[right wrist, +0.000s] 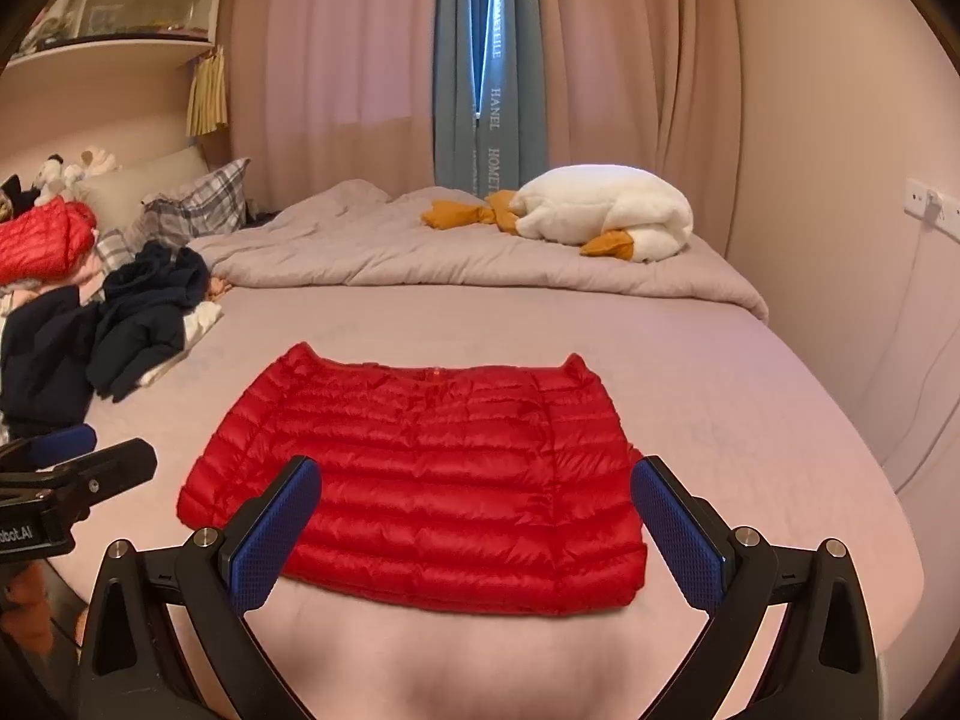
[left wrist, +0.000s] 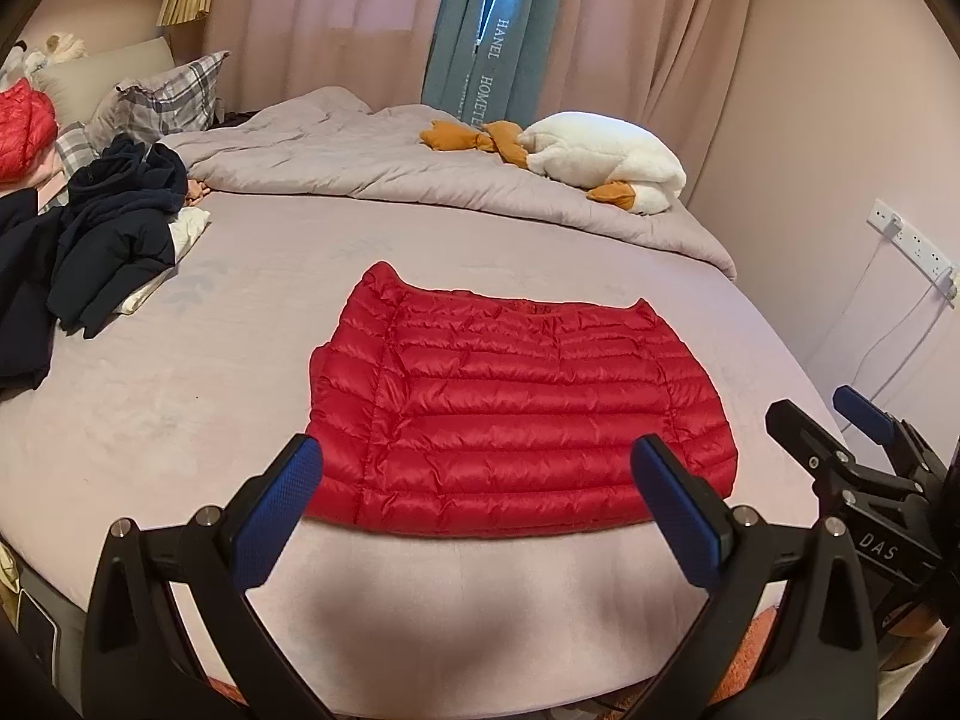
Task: Fold large clothes
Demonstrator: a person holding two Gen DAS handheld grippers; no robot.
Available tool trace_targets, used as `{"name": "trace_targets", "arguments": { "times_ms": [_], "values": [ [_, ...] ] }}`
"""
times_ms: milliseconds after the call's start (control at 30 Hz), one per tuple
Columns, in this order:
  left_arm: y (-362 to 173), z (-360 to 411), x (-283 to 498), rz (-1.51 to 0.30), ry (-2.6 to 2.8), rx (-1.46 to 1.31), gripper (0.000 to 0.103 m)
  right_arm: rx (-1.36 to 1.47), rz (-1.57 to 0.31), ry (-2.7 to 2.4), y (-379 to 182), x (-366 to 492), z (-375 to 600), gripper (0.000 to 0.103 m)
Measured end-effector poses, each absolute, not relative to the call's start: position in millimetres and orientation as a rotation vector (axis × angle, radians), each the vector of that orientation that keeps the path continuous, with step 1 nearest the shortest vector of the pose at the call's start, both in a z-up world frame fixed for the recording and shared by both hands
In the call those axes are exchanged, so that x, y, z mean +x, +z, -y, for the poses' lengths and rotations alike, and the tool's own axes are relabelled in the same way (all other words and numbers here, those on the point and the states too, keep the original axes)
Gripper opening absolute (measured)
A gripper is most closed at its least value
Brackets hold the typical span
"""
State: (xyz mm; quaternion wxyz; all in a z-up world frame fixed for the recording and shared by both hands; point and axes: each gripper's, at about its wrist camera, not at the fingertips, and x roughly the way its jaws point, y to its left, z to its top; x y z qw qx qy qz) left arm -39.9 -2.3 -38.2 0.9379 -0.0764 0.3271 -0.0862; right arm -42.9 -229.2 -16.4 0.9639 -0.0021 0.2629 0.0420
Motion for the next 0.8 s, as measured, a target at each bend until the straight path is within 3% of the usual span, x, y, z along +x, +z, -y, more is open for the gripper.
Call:
{"name": "trace_targets", "arguments": {
  "times_ms": [800],
  "values": [
    [-46,-22,-45,-0.678,-0.153,-0.196,0.103,-0.056,-0.596,0.098,-24,-31,210,0.102]
  ]
}}
